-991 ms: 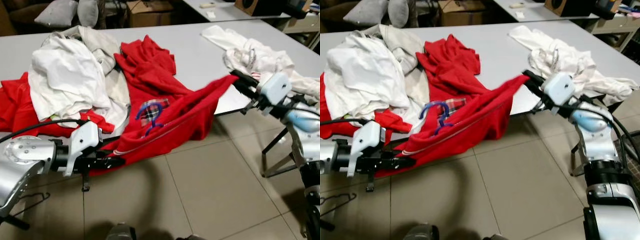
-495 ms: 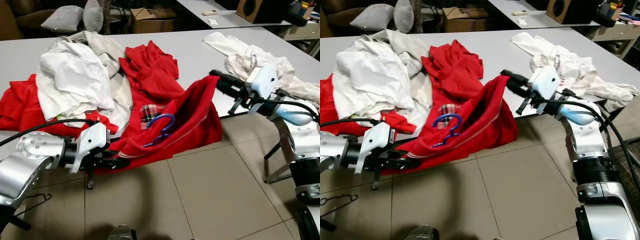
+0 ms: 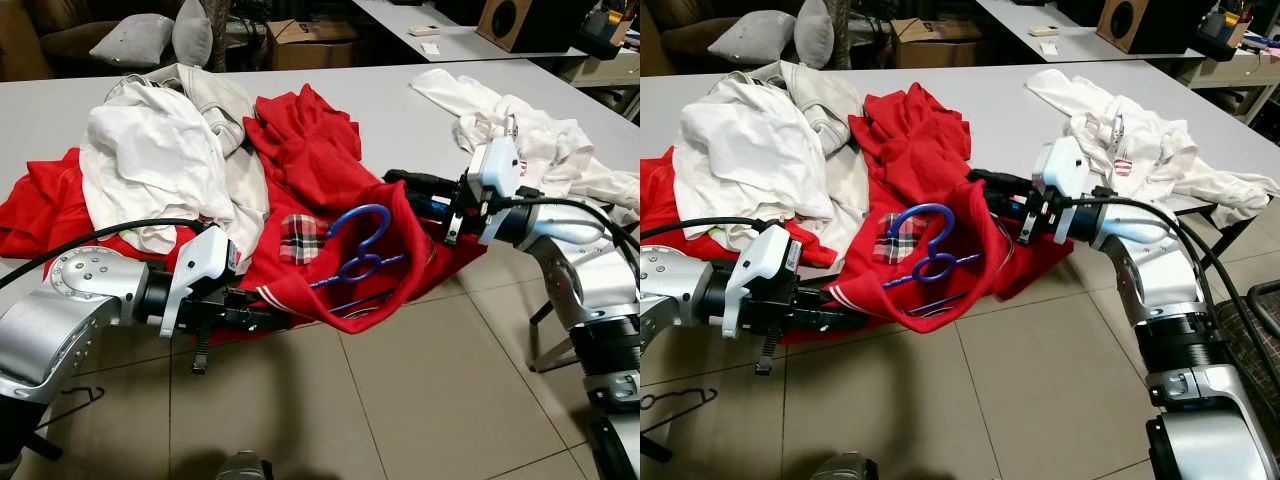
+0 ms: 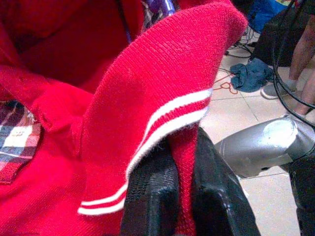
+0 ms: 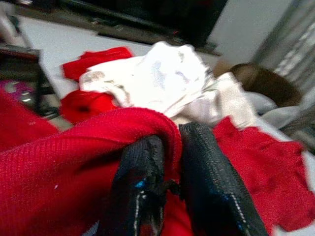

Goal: Hang hanger

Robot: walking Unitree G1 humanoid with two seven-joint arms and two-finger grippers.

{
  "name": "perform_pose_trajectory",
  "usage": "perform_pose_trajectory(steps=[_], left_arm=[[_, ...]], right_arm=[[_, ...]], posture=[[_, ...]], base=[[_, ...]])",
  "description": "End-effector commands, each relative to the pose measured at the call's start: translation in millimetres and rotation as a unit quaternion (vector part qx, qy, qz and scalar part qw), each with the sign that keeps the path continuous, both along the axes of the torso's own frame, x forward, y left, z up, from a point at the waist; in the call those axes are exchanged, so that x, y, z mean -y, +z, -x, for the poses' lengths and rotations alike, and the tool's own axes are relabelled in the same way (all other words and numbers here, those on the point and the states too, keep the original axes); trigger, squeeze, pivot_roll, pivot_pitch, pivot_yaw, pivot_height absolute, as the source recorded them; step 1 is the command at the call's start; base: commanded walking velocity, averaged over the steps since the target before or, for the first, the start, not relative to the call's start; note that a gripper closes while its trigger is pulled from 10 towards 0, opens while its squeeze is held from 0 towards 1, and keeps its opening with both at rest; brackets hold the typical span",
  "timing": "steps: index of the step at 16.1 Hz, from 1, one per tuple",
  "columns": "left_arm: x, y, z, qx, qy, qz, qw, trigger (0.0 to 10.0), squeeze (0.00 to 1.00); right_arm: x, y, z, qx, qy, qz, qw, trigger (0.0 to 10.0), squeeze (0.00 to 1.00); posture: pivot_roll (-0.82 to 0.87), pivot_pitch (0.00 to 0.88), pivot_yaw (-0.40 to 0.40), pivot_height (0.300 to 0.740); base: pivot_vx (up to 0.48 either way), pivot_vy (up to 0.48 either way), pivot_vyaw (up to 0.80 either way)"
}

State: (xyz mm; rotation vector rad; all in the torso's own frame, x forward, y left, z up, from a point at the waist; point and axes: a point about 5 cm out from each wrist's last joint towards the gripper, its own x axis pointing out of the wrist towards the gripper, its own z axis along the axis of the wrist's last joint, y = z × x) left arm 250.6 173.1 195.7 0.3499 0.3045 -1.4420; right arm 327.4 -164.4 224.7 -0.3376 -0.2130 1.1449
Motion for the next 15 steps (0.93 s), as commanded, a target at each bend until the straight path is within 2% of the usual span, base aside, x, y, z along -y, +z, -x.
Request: perform_pose_trajectory(steps=[1,3,4,5,6,7,10,12,14,15], left_arm=[[3.6,2,2.1,-0.002,-0.021,0.000,1.000,0.0,0.00],[1.5,1,3.8,-0.012,-0.023,-0.006,1.000,0.0,0.00],[0.4,1,4.1,-0.016,-0.021,-0.007,1.000,0.0,0.00],[-1.9,0,3.0,-0.020,-0.016,-0.010,1.000,0.0,0.00],[-3.0,-1,1.0,-0.020,-0.009,-0.011,1.000,0.0,0.00],[-4.5,-3,-6.1,-0.017,0.015,-0.007,1.000,0.0,0.00],[-3.9,-4,-8.8,-0.034,0.021,0.012,0.999,0.0,0.00],[-4.1,-3,-10.1,-0.044,0.026,0.017,0.999,0.0,0.00],[-3.1,-3,-15.2,-0.044,0.039,0.009,0.998,0.0,0.00],[2.5,1,-17.7,-0.033,0.034,0.008,0.999,0.0,0.00]], right_arm=[[6.0,3,2.9,-0.016,0.013,0.026,0.999,10.0,1.00],[19.3,1,4.3,-0.047,0.012,0.062,0.997,10.0,1.00],[27.3,4,4.3,-0.061,0.009,0.063,0.996,10.0,1.00],[44.8,17,4.6,-0.079,0.002,0.057,0.995,10.0,1.00],[53.4,23,7.2,-0.091,0.005,0.064,0.994,10.0,1.00],[73.7,32,15.4,-0.126,0.018,0.083,0.988,10.0,1.00],[92.2,41,19.7,-0.147,0.016,0.092,0.985,10.0,1.00],[90.0,51,18.9,-0.135,0.023,0.062,0.989,10.0,1.00],[68.6,61,26.2,-0.135,0.090,0.026,0.986,10.0,1.00],[43.8,50,27.1,-0.122,0.120,0.041,0.984,10.0,1.00]], posture=[[0.08,0.000,-0.044,0.740],[0.09,0.000,-0.044,0.740],[0.08,0.000,-0.043,0.740],[0.08,0.000,-0.038,0.740],[0.08,0.000,-0.038,0.740],[0.07,0.000,-0.034,0.740],[0.07,0.000,-0.032,0.740],[0.07,0.000,-0.033,0.740],[0.07,0.000,-0.037,0.740],[0.07,0.000,-0.037,0.740]], base=[[0.000,0.000,0.00],[0.000,0.000,0.00],[0.000,0.000,0.00],[0.000,0.000,0.00],[0.000,0.000,0.00],[0.000,0.000,0.00],[0.000,0.000,0.00],[0.000,0.000,0.00],[0.000,0.000,0.00],[0.000,0.000,0.00]])
